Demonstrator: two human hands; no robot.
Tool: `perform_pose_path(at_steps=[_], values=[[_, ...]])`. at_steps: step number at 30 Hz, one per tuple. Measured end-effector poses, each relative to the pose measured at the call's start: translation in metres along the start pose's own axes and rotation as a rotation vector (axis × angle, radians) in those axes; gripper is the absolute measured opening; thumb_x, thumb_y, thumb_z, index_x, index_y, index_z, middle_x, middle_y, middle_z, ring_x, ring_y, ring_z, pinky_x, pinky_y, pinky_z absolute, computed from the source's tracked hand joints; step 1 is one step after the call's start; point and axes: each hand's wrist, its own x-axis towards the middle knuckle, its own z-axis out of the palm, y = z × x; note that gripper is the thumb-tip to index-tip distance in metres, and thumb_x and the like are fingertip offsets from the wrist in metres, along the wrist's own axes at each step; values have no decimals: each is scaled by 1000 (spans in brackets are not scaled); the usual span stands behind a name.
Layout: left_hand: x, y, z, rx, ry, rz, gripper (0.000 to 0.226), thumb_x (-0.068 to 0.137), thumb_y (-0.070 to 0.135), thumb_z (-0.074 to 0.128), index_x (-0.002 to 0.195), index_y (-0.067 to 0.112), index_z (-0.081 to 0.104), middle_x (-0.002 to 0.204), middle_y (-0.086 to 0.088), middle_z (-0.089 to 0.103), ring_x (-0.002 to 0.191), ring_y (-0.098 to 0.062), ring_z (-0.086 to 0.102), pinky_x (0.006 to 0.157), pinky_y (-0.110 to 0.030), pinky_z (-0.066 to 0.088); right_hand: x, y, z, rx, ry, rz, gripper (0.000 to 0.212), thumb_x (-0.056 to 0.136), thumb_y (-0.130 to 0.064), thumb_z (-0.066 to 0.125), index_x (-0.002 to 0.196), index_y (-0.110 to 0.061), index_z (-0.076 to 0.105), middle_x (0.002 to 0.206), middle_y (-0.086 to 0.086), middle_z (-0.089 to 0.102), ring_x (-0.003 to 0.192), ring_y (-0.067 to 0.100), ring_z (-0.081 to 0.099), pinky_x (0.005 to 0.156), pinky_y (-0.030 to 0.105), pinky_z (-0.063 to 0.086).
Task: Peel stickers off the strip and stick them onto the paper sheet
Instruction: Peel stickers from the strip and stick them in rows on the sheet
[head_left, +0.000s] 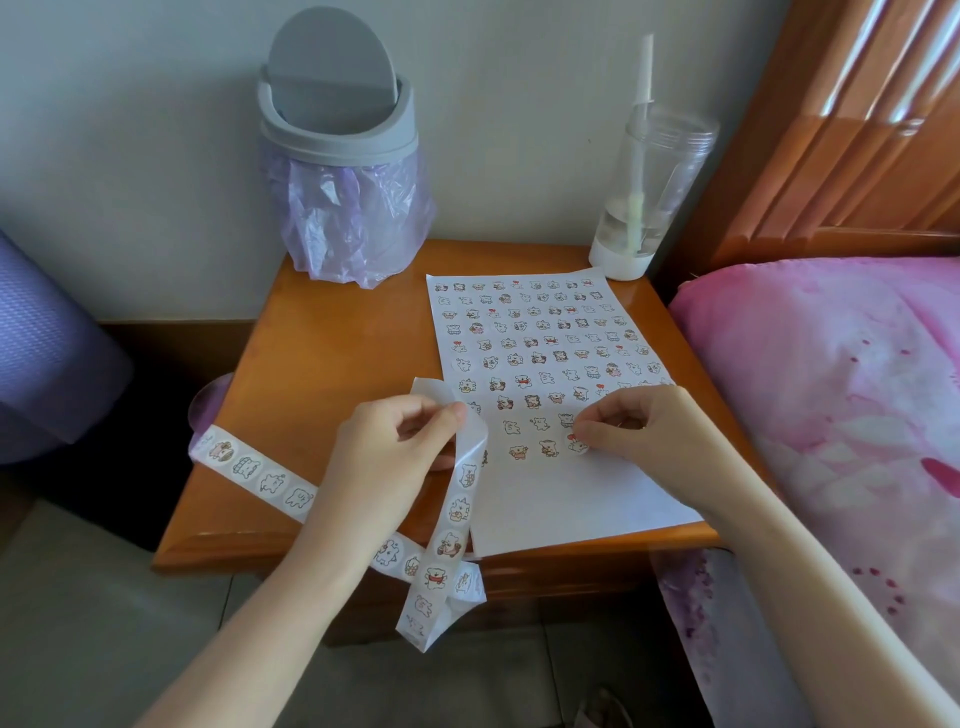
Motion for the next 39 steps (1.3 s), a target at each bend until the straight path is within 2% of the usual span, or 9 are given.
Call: perform_pose_path(at_steps=[3, 6, 13, 16, 19, 23, 31, 36, 39], values=[[0, -1, 0, 0, -7, -3, 20, 90, 32, 56, 90, 18, 71, 86, 8, 72, 77, 7, 64, 58, -1, 46, 0, 1, 1, -17, 11, -18, 6, 79, -21, 73, 74, -25, 72, 74, 0, 72, 76, 27, 65, 72, 44, 52], [0, -1, -1, 5, -8, -9, 21, 90, 33, 56, 88, 18, 70, 86, 9, 72, 76, 7, 65, 62, -7, 48, 0, 1, 3, -7, 16, -26, 6, 80, -19, 72, 75, -22, 72, 74, 3, 71, 67, 20, 60, 64, 33, 46], [0, -1, -1, 20, -3, 3, 21, 90, 32, 55, 87, 18, 70, 84, 9, 71, 76, 11, 62, 57, 1, 44, 1, 3, 7, -36, 32, -53, 5, 81, -14, 71, 77, -17, 71, 68, -1, 66, 55, 6, 49, 49, 11, 37], [0, 0, -1, 11, 0, 2, 21, 90, 31, 56, 88, 17, 71, 84, 8, 71, 77, 9, 63, 57, 1, 43, 2, 6, 8, -36, 39, -57, 5, 80, -15, 72, 78, -18, 68, 64, -2, 59, 47, 1, 42, 46, 12, 34], [0, 1, -1, 10, 3, 3, 20, 90, 30, 56, 84, 17, 70, 81, 8, 71, 76, 7, 63, 57, 0, 43, 3, 9, 7, -24, 36, -55, 15, 78, -21, 75, 86, -18, 62, 63, 1, 53, 48, 3, 38, 50, 18, 31], [0, 1, -1, 10, 7, 2, 20, 90, 29, 56, 82, 18, 70, 79, 6, 72, 76, 5, 63, 56, 0, 43, 4, 8, 6, -12, 29, -40, 19, 76, -29, 76, 84, -21, 60, 67, 3, 55, 51, 7, 38, 51, 22, 30], [-1, 3, -1, 5, 11, -8, 19, 91, 29, 56, 86, 18, 71, 82, 9, 71, 75, 12, 62, 55, 1, 42, 4, 10, 5, -39, 19, -69, 13, 81, -21, 71, 80, -21, 58, 68, 4, 54, 54, 9, 38, 54, 23, 32], [0, 2, -2, 30, 7, -4, 19, 90, 31, 56, 87, 19, 71, 82, 9, 71, 78, 10, 61, 56, 2, 41, 4, 11, 5, 0, -2, -57, 19, 76, -23, 76, 81, -20, 59, 65, 0, 53, 57, 11, 41, 57, 28, 34], [-1, 3, -2, 32, 1, -6, 19, 90, 30, 56, 87, 19, 70, 82, 10, 71, 79, 11, 60, 55, 3, 41, 4, 11, 5, -23, 14, -74, 12, 82, -20, 70, 81, -21, 58, 65, 2, 53, 56, 12, 41, 57, 29, 34]])
